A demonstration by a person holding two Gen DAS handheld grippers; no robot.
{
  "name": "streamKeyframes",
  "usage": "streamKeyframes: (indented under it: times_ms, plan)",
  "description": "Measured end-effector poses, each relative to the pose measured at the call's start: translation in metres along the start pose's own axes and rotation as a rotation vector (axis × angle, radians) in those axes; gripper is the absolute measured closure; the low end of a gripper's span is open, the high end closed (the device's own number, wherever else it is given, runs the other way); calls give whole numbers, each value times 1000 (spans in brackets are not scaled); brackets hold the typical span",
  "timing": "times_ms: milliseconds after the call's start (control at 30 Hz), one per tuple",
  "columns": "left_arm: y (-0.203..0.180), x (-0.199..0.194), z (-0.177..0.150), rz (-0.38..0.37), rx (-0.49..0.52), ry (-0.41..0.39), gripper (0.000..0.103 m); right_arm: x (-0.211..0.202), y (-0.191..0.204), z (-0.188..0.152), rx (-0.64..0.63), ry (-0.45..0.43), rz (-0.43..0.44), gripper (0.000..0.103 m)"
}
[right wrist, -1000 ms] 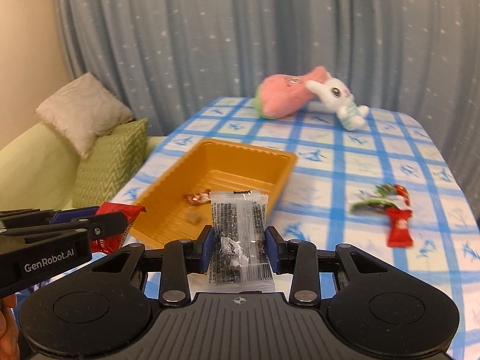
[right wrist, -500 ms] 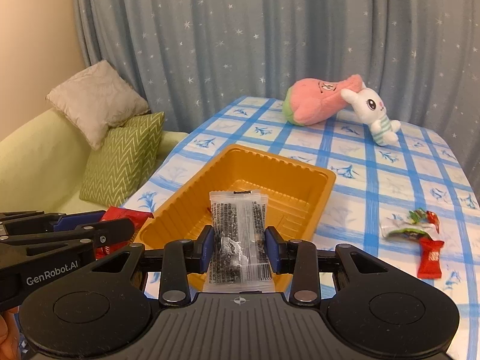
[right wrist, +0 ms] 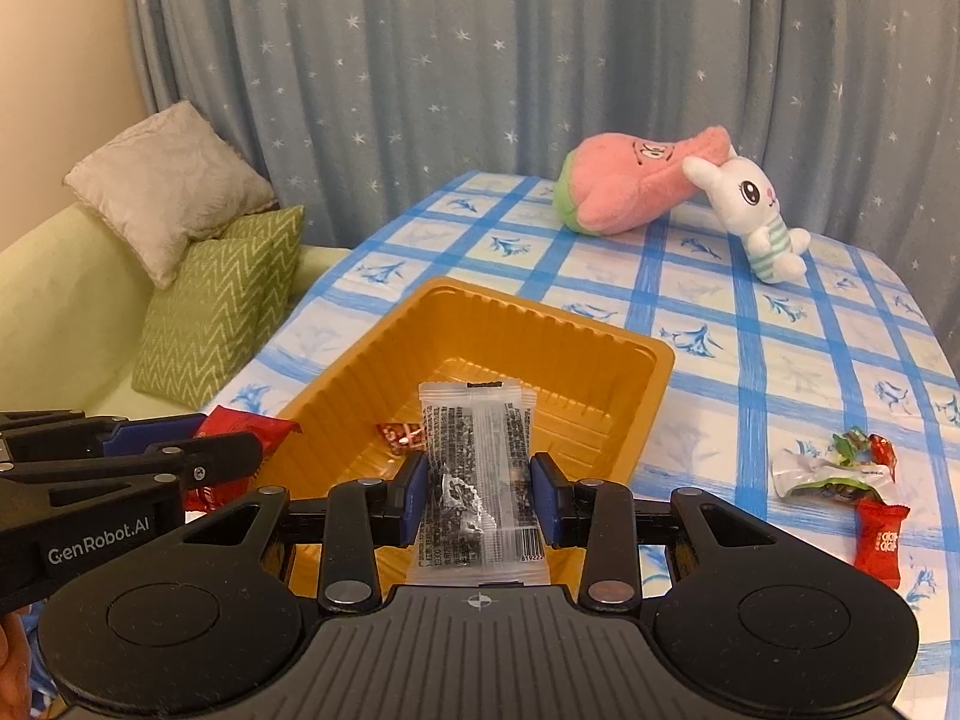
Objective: Organize snacks
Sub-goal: 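Carry the red packet to the tray with left tool while right tool carries the seed packet, then open both tools to release the red and seed packets into the tray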
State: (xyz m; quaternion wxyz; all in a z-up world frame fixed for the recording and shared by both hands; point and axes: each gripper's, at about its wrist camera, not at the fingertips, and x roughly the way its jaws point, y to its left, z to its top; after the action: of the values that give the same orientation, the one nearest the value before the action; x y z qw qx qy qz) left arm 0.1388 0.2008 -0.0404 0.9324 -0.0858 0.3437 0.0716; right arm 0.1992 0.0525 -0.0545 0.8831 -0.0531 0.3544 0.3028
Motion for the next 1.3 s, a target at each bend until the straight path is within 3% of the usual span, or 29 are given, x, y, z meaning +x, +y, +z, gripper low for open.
streamKeyframes:
  times_ms: [400, 467, 1167, 1300]
  plan:
    - [-5, 36, 3, -28, 26, 38, 78, 16, -22, 0, 31, 21, -35, 66]
    - [-5, 38, 3, -21, 28, 41, 70, 16, -23, 0, 35, 22, -34, 66]
    - [13, 7, 3, 27, 18, 9, 69, 11, -5, 6, 41, 6, 12, 66]
    - [18, 4, 0, 35, 5, 9, 69, 13, -6, 7, 76, -3, 73, 65]
